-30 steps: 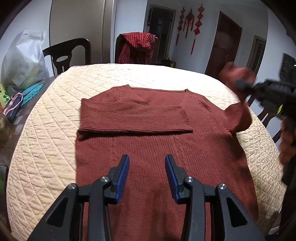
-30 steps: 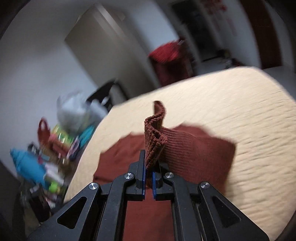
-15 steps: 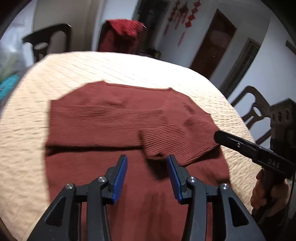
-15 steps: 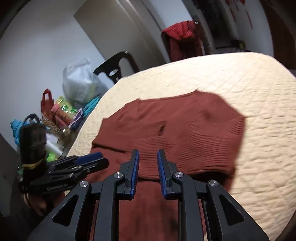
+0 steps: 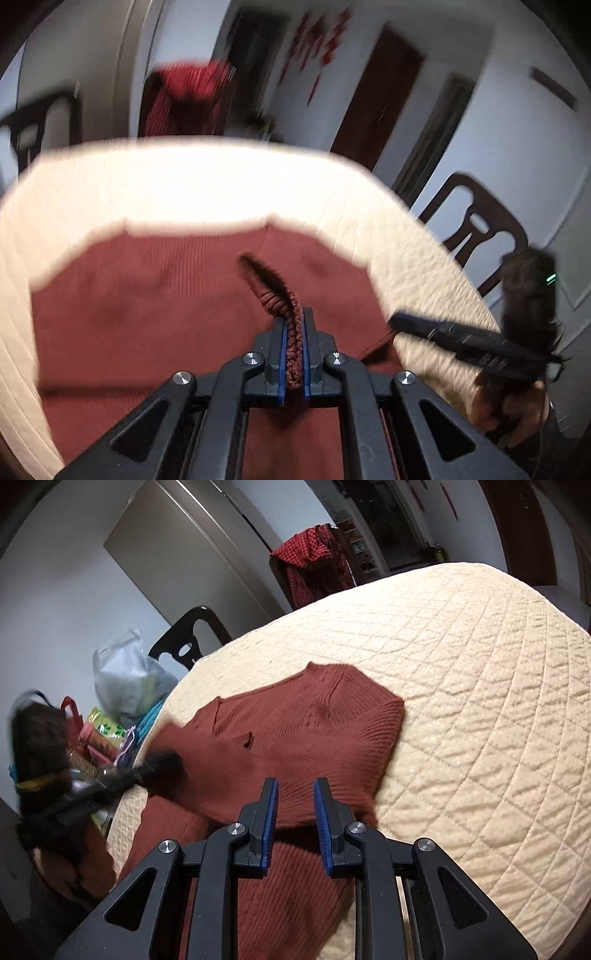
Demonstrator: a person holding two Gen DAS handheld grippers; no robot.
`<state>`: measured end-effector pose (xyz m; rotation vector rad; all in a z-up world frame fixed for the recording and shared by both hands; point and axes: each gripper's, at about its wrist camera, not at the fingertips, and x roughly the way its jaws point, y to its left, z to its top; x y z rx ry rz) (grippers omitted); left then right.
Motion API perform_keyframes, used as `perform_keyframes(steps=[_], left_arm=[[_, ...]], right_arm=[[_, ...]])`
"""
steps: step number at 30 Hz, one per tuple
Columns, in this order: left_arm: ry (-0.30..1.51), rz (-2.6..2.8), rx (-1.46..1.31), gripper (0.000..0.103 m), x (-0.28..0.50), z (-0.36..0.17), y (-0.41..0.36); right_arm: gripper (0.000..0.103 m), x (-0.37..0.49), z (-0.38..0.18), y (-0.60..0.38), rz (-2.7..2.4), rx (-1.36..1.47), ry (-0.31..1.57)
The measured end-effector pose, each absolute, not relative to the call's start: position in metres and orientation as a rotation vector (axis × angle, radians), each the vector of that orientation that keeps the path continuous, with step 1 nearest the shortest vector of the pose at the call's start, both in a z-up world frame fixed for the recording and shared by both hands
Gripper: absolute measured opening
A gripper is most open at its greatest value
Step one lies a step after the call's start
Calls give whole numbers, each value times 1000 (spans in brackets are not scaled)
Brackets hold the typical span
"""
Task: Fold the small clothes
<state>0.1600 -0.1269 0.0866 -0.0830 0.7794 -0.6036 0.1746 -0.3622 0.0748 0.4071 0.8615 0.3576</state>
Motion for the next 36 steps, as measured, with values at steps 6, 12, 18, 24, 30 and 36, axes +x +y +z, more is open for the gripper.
perform_keyframes(steps=[6,12,18,24,30,36], left_arm=[[817,-562,-119,8,192,67,-102],[938,-481,-136,13,203,14,-82],[852,-389,-85,13,186,42,-69],[833,-443,-29,13,194,50,-93],[897,-432,23,13,192,28,-102],[874,-418,65,13,171,23,-90]], right_arm=[[20,190,65,-359,334,364,899],[16,204,50,-356,308,301,973],[16,210,70,-358,276,226,918],[15,242,48,-360,239,179,966],[14,229,65,-356,245,132,938],[14,183,60,-336,311,50,961]])
